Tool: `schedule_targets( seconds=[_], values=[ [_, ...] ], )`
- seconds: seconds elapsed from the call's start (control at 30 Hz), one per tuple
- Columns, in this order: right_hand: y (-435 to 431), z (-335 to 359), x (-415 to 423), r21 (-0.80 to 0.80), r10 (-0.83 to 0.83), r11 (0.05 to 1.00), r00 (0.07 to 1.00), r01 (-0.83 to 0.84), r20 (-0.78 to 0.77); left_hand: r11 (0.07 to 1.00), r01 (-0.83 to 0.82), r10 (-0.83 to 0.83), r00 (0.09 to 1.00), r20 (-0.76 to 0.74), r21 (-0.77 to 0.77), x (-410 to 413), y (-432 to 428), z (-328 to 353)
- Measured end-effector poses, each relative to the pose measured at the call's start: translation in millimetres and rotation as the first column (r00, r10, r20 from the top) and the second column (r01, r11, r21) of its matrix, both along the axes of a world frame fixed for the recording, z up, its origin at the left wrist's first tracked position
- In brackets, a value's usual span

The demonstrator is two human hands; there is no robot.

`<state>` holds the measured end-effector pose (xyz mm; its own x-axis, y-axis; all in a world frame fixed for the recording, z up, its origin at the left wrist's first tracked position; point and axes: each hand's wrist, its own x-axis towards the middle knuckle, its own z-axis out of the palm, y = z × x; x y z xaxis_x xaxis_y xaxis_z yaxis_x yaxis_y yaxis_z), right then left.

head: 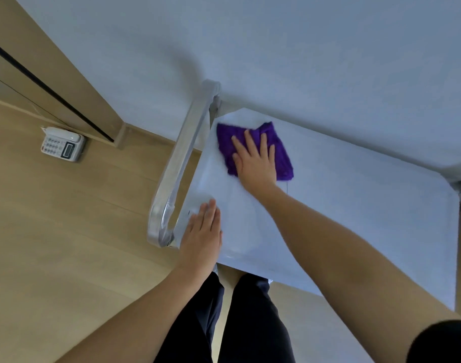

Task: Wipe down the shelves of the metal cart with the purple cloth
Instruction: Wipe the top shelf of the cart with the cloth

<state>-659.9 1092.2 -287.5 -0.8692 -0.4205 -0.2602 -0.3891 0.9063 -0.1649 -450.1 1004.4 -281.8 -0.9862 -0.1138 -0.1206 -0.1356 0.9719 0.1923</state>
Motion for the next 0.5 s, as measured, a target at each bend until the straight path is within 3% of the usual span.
schedule_targets(
  seconds=[0.17,0.37,0.5],
  values=[
    [-20.3,0.1,-17.8,-0.005,-0.099,0.995,0.994,0.099,0.039,1.0,-0.026,0.026,0.999,0.025,0.004,-7.1,-0.1,-1.7],
    [-8.7,2.7,92.6,-0.027,-0.007,1.0,1.0,0.007,0.004,0.998,-0.066,0.065,0.996,0.058,0.017,-7.1,9.3,5.5],
    [-4.5,0.9,54.0,-0.041,0.073,0.997,0.997,-0.072,0.013,0.997,-0.072,0.071,0.994,0.085,0.005,-4.3,15.4,5.7]
  ],
)
